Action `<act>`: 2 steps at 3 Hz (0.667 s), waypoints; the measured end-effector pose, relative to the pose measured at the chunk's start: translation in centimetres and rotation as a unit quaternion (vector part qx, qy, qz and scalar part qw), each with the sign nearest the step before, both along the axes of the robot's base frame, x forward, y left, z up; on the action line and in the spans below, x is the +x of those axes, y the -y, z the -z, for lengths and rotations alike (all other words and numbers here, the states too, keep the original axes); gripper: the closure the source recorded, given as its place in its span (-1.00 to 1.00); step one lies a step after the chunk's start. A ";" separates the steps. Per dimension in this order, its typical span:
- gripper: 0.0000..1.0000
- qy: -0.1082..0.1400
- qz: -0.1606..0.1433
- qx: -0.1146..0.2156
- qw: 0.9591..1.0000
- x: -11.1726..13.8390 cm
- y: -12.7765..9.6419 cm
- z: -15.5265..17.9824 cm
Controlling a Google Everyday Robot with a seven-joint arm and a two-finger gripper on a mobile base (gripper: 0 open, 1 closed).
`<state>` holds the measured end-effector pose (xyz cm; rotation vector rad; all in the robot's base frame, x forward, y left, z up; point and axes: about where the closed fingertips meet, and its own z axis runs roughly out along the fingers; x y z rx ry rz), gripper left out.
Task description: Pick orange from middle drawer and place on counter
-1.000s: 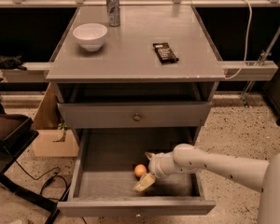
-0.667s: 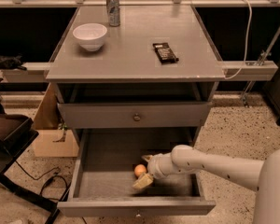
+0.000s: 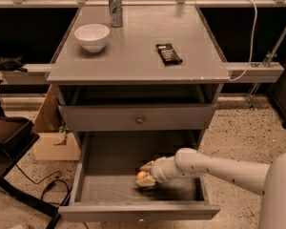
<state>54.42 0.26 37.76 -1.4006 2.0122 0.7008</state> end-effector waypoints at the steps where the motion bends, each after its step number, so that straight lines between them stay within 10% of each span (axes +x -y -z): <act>1: 0.72 0.000 0.000 0.000 1.000 0.0 0.0 0.0; 2: 1.00 0.000 0.000 0.000 1.000 0.0 0.0 0.0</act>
Offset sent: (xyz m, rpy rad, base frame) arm 0.0000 0.0000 0.0000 0.0000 0.0000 0.0000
